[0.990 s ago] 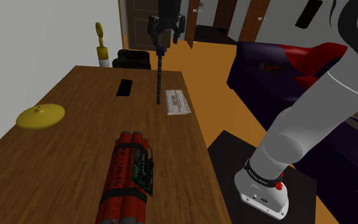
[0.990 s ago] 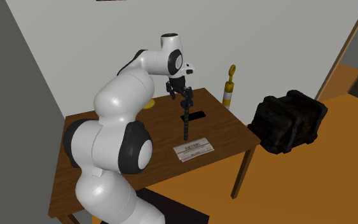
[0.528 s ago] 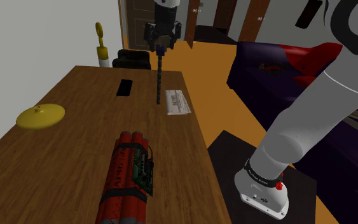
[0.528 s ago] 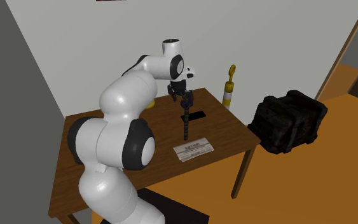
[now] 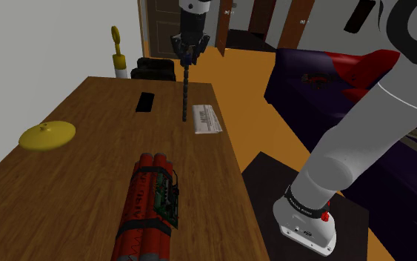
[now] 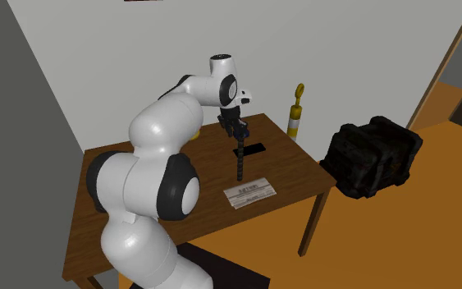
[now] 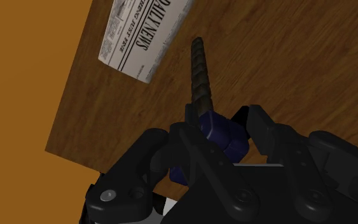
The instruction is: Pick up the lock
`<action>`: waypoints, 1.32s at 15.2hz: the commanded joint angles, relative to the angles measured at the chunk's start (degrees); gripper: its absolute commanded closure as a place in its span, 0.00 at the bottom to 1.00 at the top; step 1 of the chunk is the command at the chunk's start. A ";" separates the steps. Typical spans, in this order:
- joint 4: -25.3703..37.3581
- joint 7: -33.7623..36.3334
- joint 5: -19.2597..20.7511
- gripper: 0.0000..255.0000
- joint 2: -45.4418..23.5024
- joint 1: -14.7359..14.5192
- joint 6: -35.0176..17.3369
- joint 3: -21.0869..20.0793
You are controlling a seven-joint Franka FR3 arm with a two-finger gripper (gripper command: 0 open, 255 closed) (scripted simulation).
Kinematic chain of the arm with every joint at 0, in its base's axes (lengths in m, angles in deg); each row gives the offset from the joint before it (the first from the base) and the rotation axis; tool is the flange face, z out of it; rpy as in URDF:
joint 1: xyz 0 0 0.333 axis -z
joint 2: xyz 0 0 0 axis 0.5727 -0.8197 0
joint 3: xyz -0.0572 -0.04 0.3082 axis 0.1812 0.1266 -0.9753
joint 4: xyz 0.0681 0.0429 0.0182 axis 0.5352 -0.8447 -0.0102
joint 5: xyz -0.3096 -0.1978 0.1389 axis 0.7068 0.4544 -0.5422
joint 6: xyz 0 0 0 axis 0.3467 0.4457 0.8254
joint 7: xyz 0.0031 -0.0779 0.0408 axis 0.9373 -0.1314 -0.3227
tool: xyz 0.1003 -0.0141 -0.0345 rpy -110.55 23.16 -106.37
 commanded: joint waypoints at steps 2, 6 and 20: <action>-0.02 0.00 0.00 1.00 -0.03 0.00 0.02 0.00; 0.78 0.00 0.01 1.00 -0.13 -0.01 0.73 -0.03; 14.46 -0.68 0.27 1.00 -2.66 0.01 11.91 -0.24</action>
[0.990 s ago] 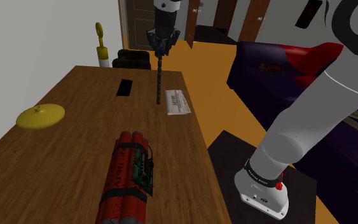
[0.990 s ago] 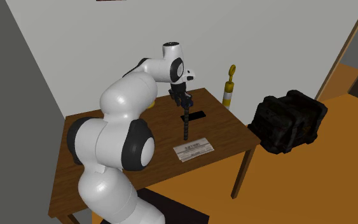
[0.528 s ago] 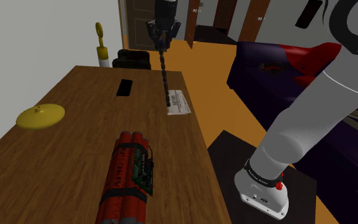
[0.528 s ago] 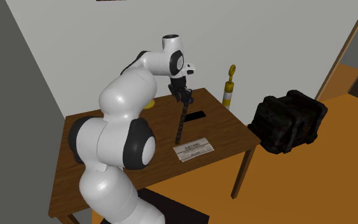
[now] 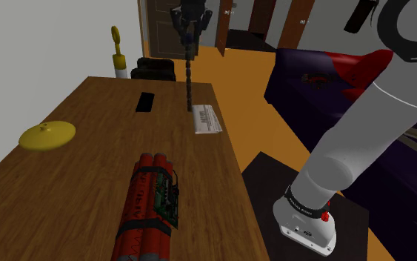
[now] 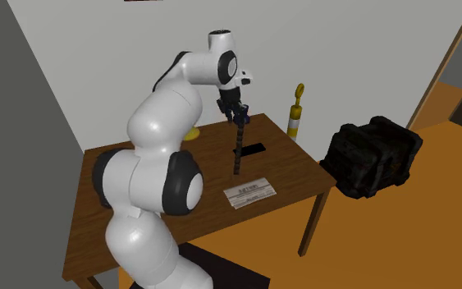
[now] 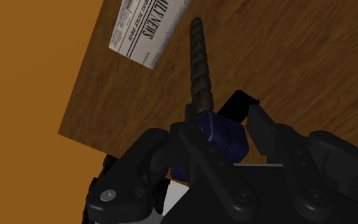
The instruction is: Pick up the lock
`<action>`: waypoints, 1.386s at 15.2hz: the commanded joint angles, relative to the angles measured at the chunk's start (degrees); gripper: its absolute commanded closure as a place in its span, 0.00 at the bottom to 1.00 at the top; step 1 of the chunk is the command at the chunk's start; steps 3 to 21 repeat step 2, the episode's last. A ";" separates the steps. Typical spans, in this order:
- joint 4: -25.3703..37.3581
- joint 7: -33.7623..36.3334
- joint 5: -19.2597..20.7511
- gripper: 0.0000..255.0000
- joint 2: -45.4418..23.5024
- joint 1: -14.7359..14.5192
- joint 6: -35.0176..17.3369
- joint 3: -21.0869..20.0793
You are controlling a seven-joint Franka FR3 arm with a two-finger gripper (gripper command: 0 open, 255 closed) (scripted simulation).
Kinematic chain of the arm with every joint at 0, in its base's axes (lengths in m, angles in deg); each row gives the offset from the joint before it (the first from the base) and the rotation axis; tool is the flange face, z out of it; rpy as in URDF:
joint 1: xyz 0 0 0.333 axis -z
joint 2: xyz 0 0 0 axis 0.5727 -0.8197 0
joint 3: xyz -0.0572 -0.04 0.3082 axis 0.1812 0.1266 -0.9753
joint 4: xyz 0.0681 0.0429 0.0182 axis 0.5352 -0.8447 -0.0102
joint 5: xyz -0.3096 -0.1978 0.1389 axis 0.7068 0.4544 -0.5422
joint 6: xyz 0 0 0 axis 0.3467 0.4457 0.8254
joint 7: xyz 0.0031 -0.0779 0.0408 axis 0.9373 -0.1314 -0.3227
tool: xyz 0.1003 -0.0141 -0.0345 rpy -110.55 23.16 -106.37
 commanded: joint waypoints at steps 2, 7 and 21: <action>1.52 -0.13 0.06 1.00 -0.43 0.03 1.09 0.01; 1.52 -0.13 0.06 1.00 -0.43 0.03 1.09 0.01; 1.52 -0.13 0.06 1.00 -0.43 0.03 1.09 0.01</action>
